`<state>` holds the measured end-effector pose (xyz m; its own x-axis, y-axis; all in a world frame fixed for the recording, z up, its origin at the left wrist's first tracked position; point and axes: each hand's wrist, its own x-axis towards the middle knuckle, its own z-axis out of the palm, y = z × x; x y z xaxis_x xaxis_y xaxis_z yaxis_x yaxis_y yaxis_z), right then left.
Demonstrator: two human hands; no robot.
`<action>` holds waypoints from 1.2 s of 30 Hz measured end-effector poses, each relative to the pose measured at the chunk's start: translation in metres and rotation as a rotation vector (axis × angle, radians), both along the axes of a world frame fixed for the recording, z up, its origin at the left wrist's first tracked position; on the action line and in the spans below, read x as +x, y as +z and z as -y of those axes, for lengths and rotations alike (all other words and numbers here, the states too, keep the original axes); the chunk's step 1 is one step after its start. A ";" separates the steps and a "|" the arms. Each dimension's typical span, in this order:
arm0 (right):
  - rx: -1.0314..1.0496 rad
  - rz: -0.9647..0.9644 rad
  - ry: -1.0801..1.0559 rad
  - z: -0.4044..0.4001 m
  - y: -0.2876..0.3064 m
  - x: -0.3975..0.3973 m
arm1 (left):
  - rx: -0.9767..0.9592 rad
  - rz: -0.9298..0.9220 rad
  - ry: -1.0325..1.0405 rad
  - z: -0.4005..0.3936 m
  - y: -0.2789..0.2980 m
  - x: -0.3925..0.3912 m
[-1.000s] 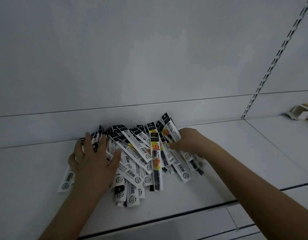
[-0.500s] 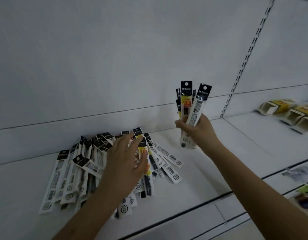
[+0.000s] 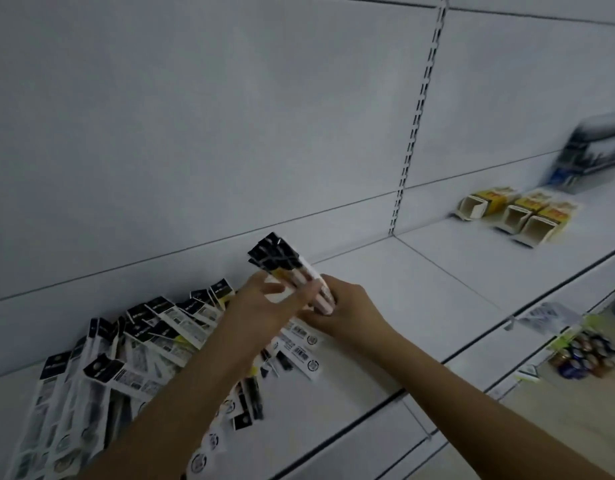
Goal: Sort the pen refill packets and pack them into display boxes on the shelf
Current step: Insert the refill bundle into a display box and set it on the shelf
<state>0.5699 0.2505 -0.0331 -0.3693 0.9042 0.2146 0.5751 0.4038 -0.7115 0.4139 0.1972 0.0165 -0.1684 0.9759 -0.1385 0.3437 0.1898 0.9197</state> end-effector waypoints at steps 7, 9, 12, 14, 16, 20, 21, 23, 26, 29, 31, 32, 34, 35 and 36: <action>0.011 0.179 -0.071 -0.011 -0.005 0.064 | 0.019 0.477 -0.057 -0.060 -0.019 0.054; 0.007 0.160 -0.073 -0.013 -0.012 0.098 | 0.069 0.545 -0.079 -0.071 -0.024 0.083; 0.151 0.261 -0.076 -0.014 -0.022 0.171 | 0.139 0.609 -0.024 -0.090 -0.025 0.130; 0.202 0.324 -0.146 -0.023 -0.029 0.231 | 0.160 0.650 0.034 -0.104 -0.027 0.162; 0.220 0.373 -0.261 -0.039 -0.036 0.290 | 0.164 0.688 0.073 -0.117 -0.029 0.196; 0.251 0.420 -0.310 -0.074 -0.058 0.378 | 0.142 0.746 0.127 -0.142 -0.039 0.265; 0.259 0.407 -0.295 -0.080 -0.062 0.392 | 0.133 0.758 0.129 -0.147 -0.042 0.279; 0.277 0.389 -0.280 -0.090 -0.068 0.411 | 0.107 0.762 0.098 -0.155 -0.047 0.301; 0.285 0.339 -0.282 -0.104 -0.070 0.431 | 0.083 0.682 0.056 -0.168 -0.050 0.318; 0.311 0.303 -0.282 -0.121 -0.069 0.450 | 0.119 0.661 0.022 -0.183 -0.045 0.327; 0.343 0.276 -0.271 -0.133 -0.069 0.461 | 0.146 0.694 -0.036 -0.194 -0.039 0.334; 0.355 0.258 -0.259 -0.138 -0.069 0.465 | 0.154 0.713 -0.064 -0.200 -0.037 0.337; 0.384 0.199 -0.245 -0.150 -0.069 0.472 | 0.152 0.742 -0.121 -0.216 -0.035 0.346; 0.400 0.152 -0.259 -0.156 -0.066 0.476 | 0.145 0.753 -0.139 -0.226 -0.034 0.349; 0.409 0.103 -0.287 -0.162 -0.061 0.479 | 0.134 0.766 -0.152 -0.234 -0.034 0.353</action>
<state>1.0492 0.4128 -0.0941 -0.1560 0.8221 0.5476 0.7627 0.4525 -0.4621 0.7665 0.4315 -0.0170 0.0627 0.9972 -0.0416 -0.3807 0.0624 0.9226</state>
